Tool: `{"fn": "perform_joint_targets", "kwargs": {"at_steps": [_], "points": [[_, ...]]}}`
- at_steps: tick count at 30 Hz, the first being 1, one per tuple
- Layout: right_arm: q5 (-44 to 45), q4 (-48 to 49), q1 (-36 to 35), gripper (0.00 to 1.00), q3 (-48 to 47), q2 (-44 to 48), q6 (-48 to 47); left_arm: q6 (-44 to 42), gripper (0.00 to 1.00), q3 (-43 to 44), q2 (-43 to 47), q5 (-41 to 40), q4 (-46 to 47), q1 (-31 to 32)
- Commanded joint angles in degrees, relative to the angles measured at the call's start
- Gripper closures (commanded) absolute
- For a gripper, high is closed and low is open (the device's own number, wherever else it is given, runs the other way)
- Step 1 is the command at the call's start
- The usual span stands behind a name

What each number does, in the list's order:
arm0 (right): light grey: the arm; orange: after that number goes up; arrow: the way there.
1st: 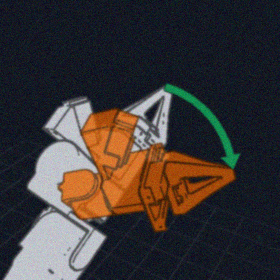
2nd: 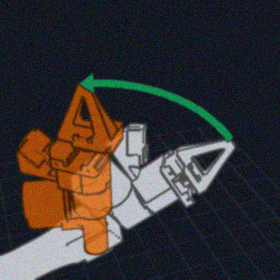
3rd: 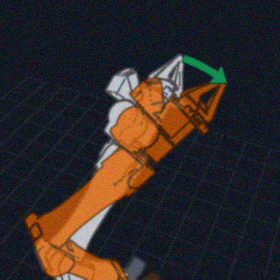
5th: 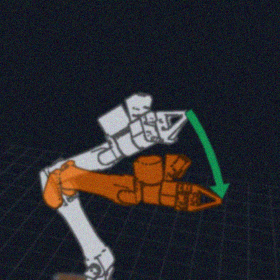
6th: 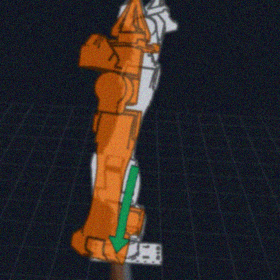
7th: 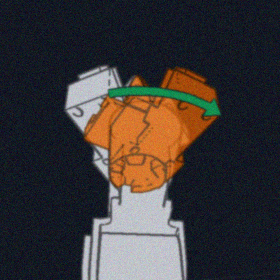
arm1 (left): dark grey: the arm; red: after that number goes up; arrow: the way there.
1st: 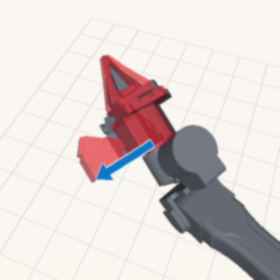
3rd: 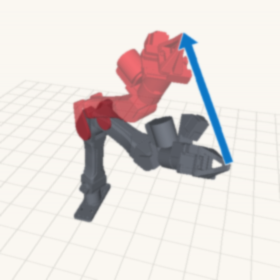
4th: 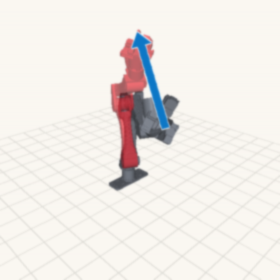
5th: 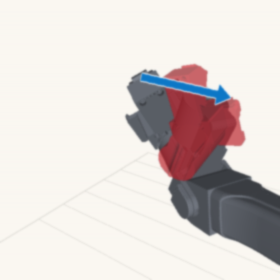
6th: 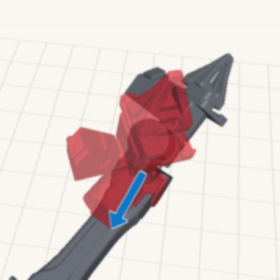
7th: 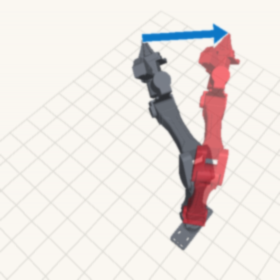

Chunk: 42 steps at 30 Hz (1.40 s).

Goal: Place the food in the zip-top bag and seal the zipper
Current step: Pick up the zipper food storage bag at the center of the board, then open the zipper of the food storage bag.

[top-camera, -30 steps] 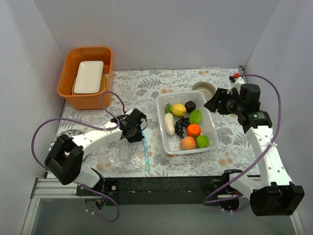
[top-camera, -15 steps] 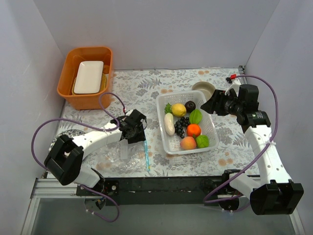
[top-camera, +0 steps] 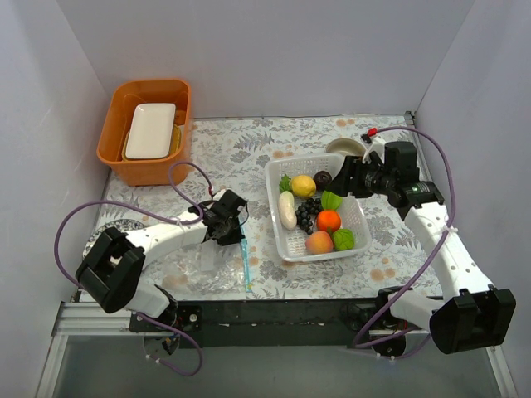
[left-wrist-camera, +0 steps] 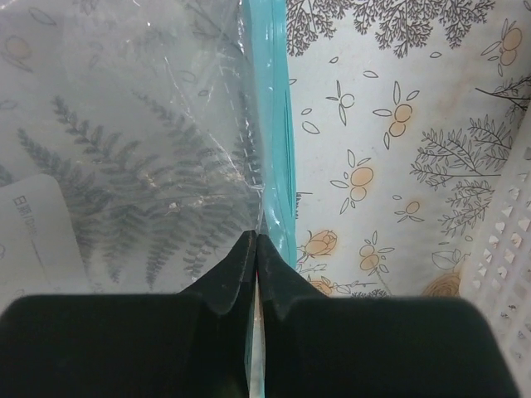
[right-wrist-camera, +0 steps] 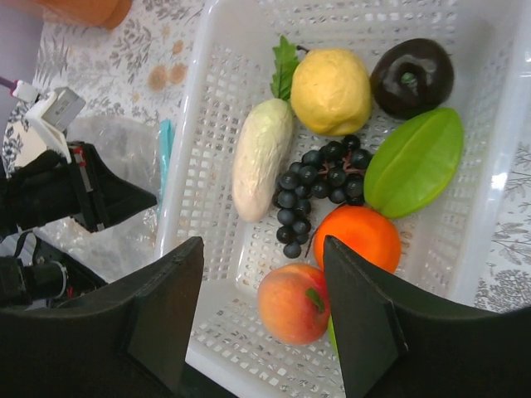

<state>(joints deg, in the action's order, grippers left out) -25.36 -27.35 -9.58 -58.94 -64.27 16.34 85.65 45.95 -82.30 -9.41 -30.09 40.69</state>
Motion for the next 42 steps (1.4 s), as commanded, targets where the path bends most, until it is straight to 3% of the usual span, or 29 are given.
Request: {"fn": "perform_joint_targets", "kwargs": {"at_steps": [1, 25, 30, 42], "points": [[1.3, 0.7, -3.8, 0.32, -0.9, -0.2, 1.0, 0.0, 1.00, -1.0, 2.0, 0.4, 1.6, 0.0], [-12.8, 20.5, -17.6, 0.33, 1.4, -11.5, 11.8, -7.3, 1.00, 9.3, 17.7, 9.2, 1.3, 0.0], [-13.3, 22.0, -20.6, 0.35, -0.5, -16.5, 12.3, -9.4, 1.00, 9.7, 19.3, 12.8, 1.4, 0.0], [-12.6, 25.2, -25.7, 0.38, -2.8, -24.4, 12.6, -10.5, 1.00, 8.9, 20.8, 12.1, 2.3, -0.1]]}}
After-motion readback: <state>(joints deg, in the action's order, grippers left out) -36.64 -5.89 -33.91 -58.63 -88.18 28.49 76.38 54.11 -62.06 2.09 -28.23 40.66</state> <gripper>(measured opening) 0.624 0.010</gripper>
